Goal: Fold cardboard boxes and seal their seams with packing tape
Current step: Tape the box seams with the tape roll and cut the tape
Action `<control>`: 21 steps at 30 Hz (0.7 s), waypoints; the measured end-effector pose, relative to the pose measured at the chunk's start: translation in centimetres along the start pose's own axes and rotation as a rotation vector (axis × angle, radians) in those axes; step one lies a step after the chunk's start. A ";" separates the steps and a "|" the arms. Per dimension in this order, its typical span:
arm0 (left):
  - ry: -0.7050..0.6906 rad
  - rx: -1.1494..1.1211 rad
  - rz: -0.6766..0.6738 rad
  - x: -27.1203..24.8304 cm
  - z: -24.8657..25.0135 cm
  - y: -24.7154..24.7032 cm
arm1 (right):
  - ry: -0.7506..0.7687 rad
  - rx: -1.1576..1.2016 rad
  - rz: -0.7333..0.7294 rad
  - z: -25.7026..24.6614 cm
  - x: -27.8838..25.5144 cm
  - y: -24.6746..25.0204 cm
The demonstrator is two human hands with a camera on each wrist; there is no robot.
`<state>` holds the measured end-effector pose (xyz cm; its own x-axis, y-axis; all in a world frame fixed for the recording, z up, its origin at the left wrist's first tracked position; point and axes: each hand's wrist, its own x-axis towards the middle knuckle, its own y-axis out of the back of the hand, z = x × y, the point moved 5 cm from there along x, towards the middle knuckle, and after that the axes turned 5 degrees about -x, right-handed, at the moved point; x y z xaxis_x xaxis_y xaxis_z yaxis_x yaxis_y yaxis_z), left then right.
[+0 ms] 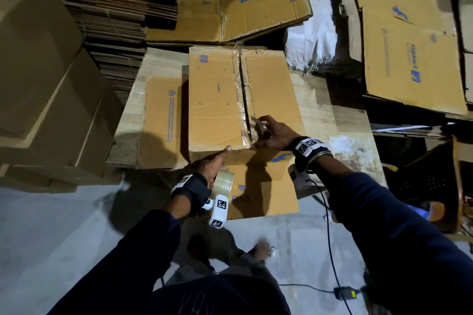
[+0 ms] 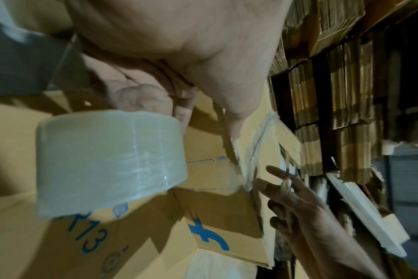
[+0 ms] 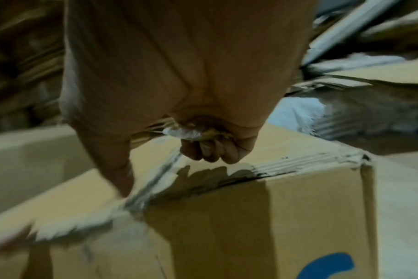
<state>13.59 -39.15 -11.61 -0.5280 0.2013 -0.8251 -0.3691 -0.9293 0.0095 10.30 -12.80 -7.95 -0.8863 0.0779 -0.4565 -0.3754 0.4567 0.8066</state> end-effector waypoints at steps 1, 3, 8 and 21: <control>-0.006 0.034 -0.021 -0.1 0.0 0.1 | -0.038 0.048 0.063 0.3 0.2 0.8; -0.090 0.114 -0.091 -0.7 0.4 0.2 | -0.111 0.025 0.198 1.0 0.6 2.3; -0.403 0.210 -0.276 -2.4 3.6 0.5 | -0.181 -0.306 0.185 0.4 -0.3 1.9; -0.573 0.294 -0.410 -4.1 9.1 -0.2 | -0.016 0.862 0.158 -7.5 -6.4 -0.5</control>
<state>8.83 -36.95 -3.08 -0.5894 0.7161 -0.3740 -0.7674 -0.6409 -0.0179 14.14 -20.22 -2.59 -0.9043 0.2059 -0.3739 0.0925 0.9497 0.2993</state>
